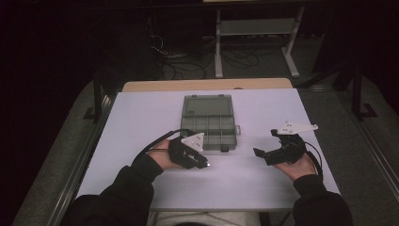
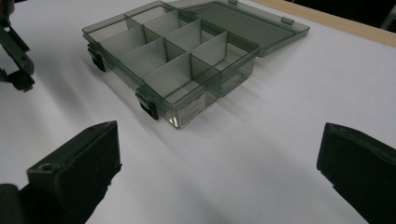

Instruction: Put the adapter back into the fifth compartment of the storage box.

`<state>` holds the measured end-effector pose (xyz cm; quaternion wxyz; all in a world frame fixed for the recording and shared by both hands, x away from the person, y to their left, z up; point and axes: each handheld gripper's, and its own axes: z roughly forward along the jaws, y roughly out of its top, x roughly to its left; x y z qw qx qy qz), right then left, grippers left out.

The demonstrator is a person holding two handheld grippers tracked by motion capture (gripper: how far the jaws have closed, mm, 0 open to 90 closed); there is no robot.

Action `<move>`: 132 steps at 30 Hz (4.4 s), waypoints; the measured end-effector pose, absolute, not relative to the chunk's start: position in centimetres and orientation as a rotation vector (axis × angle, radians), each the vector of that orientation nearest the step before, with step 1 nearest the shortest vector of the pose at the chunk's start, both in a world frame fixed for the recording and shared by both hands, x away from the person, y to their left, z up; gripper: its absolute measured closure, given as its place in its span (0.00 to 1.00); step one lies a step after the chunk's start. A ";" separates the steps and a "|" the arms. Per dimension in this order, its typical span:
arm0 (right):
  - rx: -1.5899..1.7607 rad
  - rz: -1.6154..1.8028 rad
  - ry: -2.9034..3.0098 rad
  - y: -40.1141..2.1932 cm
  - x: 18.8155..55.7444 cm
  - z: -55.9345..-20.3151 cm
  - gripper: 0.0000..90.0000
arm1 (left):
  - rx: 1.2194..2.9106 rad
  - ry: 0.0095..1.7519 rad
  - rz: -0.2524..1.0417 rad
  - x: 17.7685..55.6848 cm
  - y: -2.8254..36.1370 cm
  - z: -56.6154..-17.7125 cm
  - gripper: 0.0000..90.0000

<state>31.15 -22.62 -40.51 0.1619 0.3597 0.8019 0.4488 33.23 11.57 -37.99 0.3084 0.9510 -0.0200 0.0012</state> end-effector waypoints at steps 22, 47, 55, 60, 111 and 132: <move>1.026 1.288 2.291 -22.6 31.1 -40.5 0.00 | 2.476 0.062 0.041 35.9 13.9 -36.4 0.85; 1.027 1.287 2.296 -22.6 31.2 -40.5 0.00 | 2.410 0.190 0.100 37.5 16.9 -35.4 0.85; 1.025 1.286 2.298 -22.6 31.2 -40.6 0.00 | 2.405 0.275 0.137 38.4 18.1 -35.9 0.85; 1.026 1.283 2.302 -22.6 31.2 -40.6 0.00 | 2.408 0.316 0.157 38.8 18.4 -36.4 0.85; 1.018 1.285 2.307 -22.6 31.2 -40.6 0.00 | 2.406 0.366 0.050 40.5 17.9 -39.0 0.58; 1.013 1.289 2.309 -22.5 31.1 -40.5 0.00 | 2.272 0.434 0.122 39.1 20.8 -37.1 0.20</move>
